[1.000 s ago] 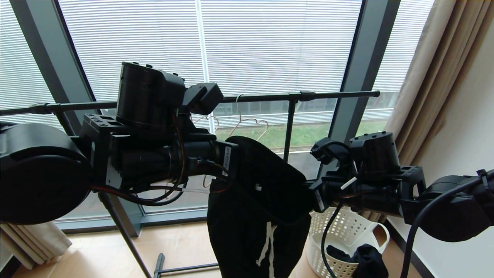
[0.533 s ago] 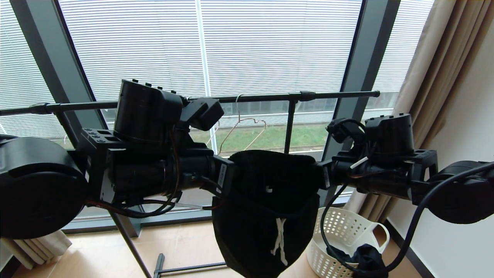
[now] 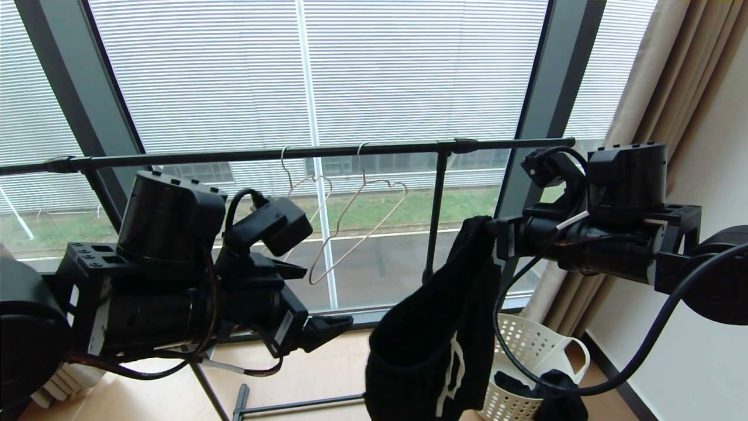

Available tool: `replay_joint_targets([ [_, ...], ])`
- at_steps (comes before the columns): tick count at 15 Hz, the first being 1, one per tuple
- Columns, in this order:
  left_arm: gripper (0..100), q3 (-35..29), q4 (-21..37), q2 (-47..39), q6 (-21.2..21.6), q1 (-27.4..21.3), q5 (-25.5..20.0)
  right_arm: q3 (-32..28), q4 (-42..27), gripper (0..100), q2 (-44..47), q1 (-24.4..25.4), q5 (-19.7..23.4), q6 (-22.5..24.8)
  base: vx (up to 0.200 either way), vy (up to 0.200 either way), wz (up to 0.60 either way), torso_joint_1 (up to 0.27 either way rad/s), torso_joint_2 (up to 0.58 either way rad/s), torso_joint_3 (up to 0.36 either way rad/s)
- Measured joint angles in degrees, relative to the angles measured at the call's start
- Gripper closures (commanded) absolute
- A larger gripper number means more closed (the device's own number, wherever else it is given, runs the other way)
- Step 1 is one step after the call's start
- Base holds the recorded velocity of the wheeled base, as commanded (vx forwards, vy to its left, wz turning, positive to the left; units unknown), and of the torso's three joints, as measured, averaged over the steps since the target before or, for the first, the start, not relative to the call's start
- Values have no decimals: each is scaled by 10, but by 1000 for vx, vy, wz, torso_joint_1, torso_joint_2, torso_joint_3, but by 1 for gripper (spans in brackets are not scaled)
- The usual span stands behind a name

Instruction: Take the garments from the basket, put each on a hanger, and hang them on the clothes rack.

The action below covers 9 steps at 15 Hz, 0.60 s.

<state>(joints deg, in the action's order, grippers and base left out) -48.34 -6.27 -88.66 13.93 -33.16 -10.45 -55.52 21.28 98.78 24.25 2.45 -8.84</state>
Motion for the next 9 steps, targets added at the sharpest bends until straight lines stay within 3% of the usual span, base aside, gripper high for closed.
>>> replay_joint_targets([
  [1, 0, 14, 0, 8, 28, 16, -8, -5, 0, 100, -2, -1, 0, -1, 0, 0, 0, 0, 0, 0],
  [2, 0, 21, -1, 14, 31, 31, -10, -6, 0, 100, -5, -1, -4, -2, 0, 0, 0, 0, 0, 0],
  [7, 0, 27, -55, 21, -56, 137, 7, 72, 8, 100, -43, -1, -51, -7, 0, 0, 0, 0, 0, 0],
  [9, 0, 20, -78, 4, -65, 153, 66, 68, 9, 100, -44, 0, -83, -6, 0, 0, 0, 0, 0, 0],
])
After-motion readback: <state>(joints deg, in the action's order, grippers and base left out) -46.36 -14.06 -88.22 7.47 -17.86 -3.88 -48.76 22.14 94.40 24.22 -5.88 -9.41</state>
